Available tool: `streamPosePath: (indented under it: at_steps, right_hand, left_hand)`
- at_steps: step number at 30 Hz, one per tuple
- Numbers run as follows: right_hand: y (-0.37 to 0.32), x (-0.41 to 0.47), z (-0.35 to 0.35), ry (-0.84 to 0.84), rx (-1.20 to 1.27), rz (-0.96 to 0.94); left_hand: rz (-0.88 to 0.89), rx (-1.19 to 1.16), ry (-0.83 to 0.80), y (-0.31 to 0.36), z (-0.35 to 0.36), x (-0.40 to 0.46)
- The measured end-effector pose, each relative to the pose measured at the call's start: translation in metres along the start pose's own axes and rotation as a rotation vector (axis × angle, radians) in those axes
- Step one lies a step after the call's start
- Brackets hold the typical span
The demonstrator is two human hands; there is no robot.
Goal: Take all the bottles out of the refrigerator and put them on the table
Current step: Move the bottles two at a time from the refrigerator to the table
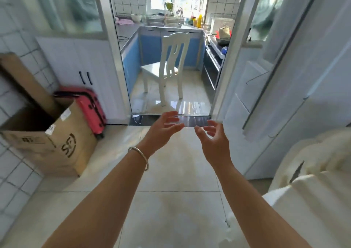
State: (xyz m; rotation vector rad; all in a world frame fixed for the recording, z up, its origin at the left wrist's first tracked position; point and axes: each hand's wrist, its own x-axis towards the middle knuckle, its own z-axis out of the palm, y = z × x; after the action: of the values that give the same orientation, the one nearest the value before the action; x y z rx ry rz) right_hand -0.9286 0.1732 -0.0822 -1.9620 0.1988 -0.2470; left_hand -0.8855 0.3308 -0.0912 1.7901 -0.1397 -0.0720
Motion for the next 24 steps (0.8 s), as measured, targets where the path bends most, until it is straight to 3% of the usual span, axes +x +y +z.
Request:
streamPosePath:
  at_steps: [12, 24]
  right_hand:
    - [-0.045, 0.167, 0.132, 0.093, 0.066, 0.066]
    - [-0.022, 0.382, 0.15, 0.143, 0.031, 0.069]
  left_hand:
    - [0.04, 0.024, -0.13, -0.022, -0.123, 0.181]
    - [0.029, 0.025, -0.182, -0.032, -0.098, 0.402]
